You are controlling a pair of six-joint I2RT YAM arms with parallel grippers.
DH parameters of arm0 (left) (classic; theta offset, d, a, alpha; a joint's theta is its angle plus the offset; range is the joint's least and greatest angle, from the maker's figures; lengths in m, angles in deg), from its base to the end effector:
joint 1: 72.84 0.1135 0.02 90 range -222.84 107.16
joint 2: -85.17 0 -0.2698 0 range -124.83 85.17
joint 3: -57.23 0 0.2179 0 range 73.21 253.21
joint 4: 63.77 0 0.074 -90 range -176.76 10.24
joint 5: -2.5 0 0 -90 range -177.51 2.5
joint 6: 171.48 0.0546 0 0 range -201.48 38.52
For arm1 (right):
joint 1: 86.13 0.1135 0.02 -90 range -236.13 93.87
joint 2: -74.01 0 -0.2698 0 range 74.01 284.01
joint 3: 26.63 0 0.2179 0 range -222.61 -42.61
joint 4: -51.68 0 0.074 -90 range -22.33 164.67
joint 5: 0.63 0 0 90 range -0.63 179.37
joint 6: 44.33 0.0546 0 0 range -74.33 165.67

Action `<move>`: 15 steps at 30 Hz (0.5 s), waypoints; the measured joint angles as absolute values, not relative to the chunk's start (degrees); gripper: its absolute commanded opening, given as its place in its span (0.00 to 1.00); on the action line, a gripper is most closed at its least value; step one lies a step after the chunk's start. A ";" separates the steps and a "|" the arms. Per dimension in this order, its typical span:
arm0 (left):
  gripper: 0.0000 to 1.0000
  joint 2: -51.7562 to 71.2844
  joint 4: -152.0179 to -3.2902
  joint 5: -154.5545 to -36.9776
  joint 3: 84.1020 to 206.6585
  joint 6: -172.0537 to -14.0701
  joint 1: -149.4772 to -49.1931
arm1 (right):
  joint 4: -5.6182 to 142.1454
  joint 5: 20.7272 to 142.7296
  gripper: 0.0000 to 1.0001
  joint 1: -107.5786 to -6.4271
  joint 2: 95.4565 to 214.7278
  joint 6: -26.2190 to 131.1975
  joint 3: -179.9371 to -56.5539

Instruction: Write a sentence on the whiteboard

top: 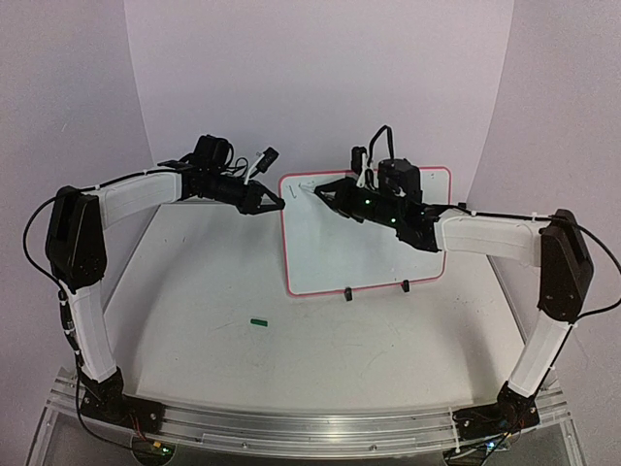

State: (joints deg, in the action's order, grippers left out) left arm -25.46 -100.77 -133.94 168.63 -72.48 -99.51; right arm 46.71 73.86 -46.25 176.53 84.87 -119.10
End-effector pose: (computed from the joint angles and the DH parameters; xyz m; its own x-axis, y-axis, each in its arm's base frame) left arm 0.3602 -0.2252 0.3030 -0.3915 0.3173 -0.8637 0.9040 0.3076 -0.2968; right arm 0.3123 0.2800 0.3276 -0.5723 0.3154 -0.7569 -0.5942 0.4766 0.6479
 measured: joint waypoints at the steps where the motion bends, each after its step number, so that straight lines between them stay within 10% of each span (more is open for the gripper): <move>1: 0.00 -25.46 -100.77 -133.92 168.63 -72.47 -99.51 | 46.72 73.59 0.00 -46.25 176.66 84.90 -119.10; 15: 0.00 -25.46 -100.77 -133.87 168.63 -72.47 -99.53 | 47.35 70.72 0.00 -46.25 177.80 85.34 -119.10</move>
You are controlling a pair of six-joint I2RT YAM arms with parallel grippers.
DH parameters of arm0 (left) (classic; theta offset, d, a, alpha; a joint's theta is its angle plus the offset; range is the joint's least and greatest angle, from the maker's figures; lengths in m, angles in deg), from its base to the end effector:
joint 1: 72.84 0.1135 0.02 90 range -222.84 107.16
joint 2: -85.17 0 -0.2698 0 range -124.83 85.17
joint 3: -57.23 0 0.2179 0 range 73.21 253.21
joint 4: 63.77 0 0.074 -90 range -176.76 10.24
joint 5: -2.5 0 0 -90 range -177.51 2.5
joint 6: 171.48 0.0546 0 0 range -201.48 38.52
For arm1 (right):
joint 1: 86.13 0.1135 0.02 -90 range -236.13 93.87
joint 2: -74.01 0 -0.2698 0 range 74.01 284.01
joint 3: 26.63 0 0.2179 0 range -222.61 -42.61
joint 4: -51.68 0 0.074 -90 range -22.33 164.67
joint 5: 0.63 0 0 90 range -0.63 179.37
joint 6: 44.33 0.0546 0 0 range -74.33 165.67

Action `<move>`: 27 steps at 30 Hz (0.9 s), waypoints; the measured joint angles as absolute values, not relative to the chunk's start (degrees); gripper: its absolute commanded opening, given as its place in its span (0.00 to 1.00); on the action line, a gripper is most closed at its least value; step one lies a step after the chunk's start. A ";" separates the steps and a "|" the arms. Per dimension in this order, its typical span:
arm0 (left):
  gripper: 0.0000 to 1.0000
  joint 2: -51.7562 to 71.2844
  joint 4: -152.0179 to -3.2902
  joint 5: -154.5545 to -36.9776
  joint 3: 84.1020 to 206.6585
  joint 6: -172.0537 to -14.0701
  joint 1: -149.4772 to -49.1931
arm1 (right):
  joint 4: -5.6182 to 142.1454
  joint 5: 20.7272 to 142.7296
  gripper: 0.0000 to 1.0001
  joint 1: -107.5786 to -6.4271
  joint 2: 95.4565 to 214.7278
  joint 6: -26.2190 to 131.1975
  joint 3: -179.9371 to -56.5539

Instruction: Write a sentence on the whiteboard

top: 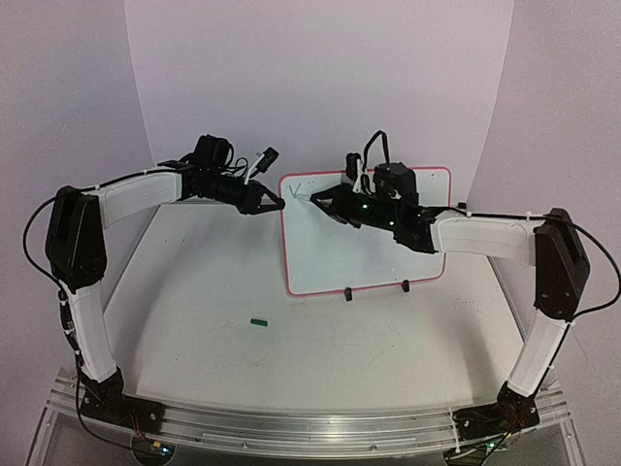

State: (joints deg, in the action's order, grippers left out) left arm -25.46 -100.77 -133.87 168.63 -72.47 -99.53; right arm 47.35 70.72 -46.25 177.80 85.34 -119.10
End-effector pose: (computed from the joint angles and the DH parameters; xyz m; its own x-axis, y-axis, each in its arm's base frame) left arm 0.3602 -0.2253 0.3029 -0.3913 0.3177 -0.8637 0.9040 0.3083 -0.2962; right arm 0.3132 0.2845 0.3175 -0.6152 0.2742 -0.7392 -0.5955 0.4528 0.6636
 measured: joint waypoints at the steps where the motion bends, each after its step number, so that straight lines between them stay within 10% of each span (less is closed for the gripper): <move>1: 0.00 -25.46 -100.77 -133.87 168.63 -72.47 -99.53 | 47.42 70.56 0.00 -46.25 177.86 85.38 -119.10; 27: 0.00 -25.39 -100.78 -133.44 168.63 -72.47 -99.63 | 47.40 67.33 0.00 -46.21 177.47 86.56 -111.97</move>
